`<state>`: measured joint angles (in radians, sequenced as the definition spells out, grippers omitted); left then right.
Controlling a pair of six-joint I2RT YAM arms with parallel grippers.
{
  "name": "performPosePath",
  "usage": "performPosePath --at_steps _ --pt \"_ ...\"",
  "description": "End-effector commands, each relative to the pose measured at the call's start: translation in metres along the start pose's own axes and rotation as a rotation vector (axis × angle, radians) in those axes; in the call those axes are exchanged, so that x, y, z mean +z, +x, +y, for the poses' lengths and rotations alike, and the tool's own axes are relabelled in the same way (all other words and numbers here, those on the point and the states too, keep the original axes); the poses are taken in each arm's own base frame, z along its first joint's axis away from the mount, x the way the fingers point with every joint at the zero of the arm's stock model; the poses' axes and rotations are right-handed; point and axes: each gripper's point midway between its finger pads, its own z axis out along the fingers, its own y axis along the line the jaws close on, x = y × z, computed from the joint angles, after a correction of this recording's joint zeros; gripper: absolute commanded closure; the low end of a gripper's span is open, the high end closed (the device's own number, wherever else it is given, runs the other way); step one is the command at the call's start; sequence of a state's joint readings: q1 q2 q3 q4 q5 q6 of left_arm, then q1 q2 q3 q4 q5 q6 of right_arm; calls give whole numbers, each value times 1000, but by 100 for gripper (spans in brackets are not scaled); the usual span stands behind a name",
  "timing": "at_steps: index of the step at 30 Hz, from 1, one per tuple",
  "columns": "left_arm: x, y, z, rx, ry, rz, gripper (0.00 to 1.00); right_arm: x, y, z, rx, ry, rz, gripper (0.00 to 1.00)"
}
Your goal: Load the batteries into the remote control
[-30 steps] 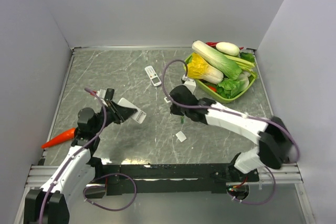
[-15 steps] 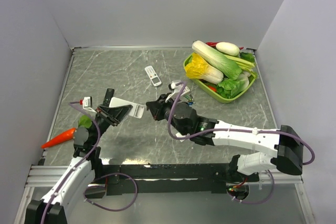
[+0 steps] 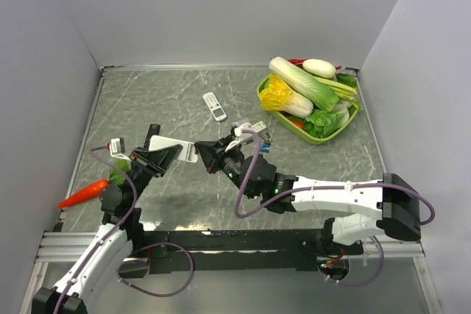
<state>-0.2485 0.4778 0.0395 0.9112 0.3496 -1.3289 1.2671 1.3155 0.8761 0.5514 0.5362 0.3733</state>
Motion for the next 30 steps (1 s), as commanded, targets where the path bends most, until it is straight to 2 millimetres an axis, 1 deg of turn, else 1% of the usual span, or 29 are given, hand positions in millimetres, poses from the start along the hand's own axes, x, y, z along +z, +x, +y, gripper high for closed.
performPosePath --at_steps 1,5,13,17,23,30 --pt "-10 7 15 -33 -22 -17 98 3 -21 17 -6 -23 -95 100" --pt "-11 7 15 -40 -23 -26 98 6 -21 19 -16 -16 -101 100" --pt "-11 4 9 -69 -2 -60 98 11 -13 8 3 52 -121 100" --pt "-10 4 7 -72 1 -66 98 11 -12 12 17 46 -125 100" --pt "-10 7 10 -80 -3 -65 98 9 -19 18 42 29 -132 100" --pt "-9 8 9 -88 -6 -68 98 10 -15 22 38 8 -113 100"
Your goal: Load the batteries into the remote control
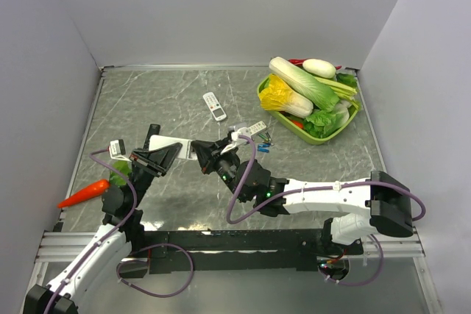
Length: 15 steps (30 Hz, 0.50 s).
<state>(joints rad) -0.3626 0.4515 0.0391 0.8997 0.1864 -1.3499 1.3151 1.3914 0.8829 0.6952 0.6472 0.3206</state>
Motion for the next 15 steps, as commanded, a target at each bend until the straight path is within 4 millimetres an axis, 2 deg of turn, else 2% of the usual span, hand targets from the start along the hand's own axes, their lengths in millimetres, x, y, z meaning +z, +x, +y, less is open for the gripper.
performPosePath --at_steps 1,15 --pt "-14 8 19 -21 -17 -2 98 4 -16 16 46 -30 -31 100" --pt "-15 8 16 -14 -3 -3 98 0 -2 18 73 -52 25 100"
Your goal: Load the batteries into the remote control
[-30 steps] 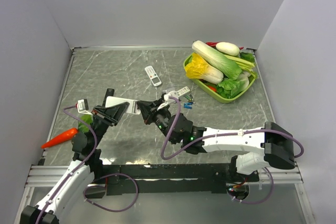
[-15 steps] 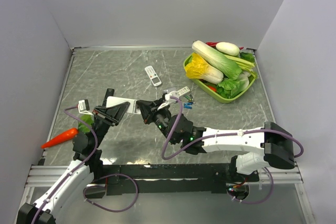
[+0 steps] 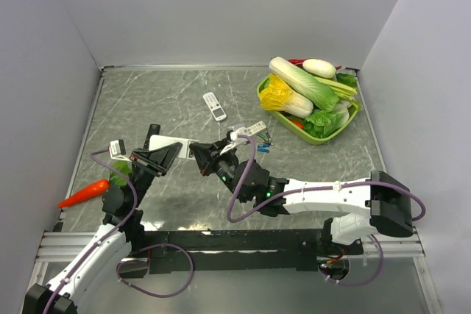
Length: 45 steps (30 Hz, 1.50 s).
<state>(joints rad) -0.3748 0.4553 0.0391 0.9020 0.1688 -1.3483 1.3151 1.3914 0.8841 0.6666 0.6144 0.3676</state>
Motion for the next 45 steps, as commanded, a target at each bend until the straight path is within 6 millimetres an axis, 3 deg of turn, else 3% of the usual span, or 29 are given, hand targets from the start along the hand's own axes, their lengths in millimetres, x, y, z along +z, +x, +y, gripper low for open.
performPosePath --at_steps 1,8,20,27,32,38,45 --pt "-15 8 15 -11 3 3 98 1 -9 12 43 -26 -9 100" --pt "-16 9 14 -2 9 7 98 3 -3 13 35 -23 16 100" --pt "-16 8 12 5 18 5 98 7 2 12 23 1 36 75" --pt "-16 8 12 1 19 2 98 8 2 10 14 15 42 67" --pt "-18 7 15 -21 11 -9 98 8 2 5 16 49 44 67" --pt "-22 8 19 -37 7 -9 98 5 3 -2 45 91 54 87" --pt "-21 9 14 -32 19 -3 98 5 6 -6 70 132 70 92"
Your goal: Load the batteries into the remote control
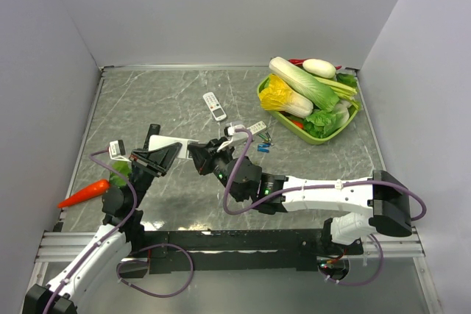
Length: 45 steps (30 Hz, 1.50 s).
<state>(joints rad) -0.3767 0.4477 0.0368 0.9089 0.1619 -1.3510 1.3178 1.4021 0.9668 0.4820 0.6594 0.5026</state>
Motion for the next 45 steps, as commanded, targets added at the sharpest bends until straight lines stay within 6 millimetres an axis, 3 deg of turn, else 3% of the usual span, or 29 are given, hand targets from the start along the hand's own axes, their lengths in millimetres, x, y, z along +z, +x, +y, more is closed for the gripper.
performPosePath --at_steps 1,10,15,24,45 --pt "-21 10 18 -33 4 6 98 2 0 -6 11 62 7 92" --pt "-20 4 10 -82 13 -22 98 1 2 -13 20 84 -3 88" --pt "-24 2 13 -147 6 -41 98 -1 -13 -12 23 50 -85 90" --pt "-22 -2 6 -164 29 -57 98 0 -3 -6 -20 0 -61 94" --pt "-19 -4 -9 -162 78 -51 98 6 8 3 -69 -53 -43 90"
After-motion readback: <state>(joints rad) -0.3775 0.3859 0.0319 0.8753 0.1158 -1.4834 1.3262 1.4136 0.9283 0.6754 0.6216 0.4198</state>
